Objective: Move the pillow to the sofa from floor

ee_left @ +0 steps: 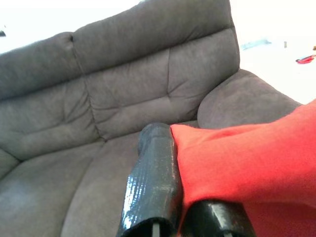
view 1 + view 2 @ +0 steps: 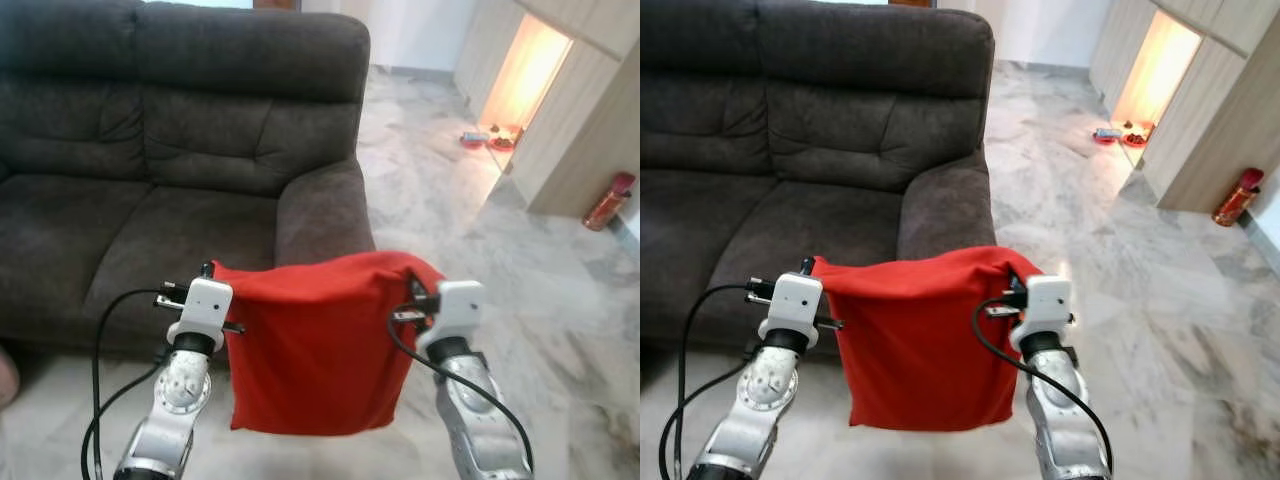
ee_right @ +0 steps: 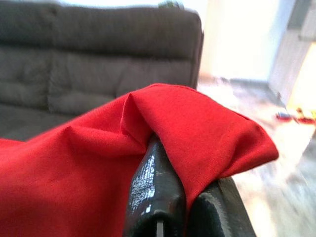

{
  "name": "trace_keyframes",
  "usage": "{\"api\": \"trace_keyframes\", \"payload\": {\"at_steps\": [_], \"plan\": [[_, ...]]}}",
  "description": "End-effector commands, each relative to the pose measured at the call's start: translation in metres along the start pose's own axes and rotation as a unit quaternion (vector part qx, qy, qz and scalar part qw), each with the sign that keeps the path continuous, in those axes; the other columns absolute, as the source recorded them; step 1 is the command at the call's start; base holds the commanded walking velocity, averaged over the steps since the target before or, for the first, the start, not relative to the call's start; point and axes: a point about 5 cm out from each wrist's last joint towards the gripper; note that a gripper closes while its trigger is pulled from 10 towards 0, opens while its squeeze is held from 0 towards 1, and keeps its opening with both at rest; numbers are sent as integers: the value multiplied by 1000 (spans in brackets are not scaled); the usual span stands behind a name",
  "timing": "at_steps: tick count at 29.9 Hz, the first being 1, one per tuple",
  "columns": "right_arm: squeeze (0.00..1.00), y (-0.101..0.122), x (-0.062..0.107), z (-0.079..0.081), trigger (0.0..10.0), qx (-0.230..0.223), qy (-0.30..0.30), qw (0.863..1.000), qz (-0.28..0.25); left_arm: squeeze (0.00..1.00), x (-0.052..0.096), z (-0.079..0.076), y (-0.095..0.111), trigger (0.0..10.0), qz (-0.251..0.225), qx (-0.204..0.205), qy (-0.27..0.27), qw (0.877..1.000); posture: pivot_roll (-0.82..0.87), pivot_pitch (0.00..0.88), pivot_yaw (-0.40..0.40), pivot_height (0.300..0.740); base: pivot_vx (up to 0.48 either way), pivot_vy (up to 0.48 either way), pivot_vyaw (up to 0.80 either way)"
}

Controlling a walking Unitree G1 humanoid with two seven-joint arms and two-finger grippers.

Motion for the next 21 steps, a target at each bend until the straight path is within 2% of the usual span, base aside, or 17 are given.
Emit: {"api": "trace_keyframes", "payload": {"at_steps": [1,7,12,17,21], "plan": [[0,24,-6,1,10000,22,15,998,-54,0,-16,7,35,10000,-81,6,20,996,104,0,-81,726,0,0,0],[0,26,-6,3,10000,28,24,997,-62,0,-16,7,34,10000,-79,7,20,997,103,0,-79,726,0,0,0],[0,26,-5,5,10000,29,32,997,-62,0,-16,7,34,10000,-77,13,21,997,100,0,-79,726,0,0,739],[0,26,-5,5,10000,21,30,998,-58,0,-16,6,35,10000,-75,16,20,997,101,0,-80,726,0,0,0],[0,26,-6,4,10000,24,30,998,-57,0,-15,6,35,10000,-74,17,20,997,102,0,-79,726,0,298,0]]}}
Point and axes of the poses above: a point about 5 cm out from each wrist's last joint towards the gripper, its own x axis pointing back from the gripper into the wrist, its own y axis along the axis of the wrist's last joint, z = x × y, and after that the axes turned 3 degrees about -x, right-handed
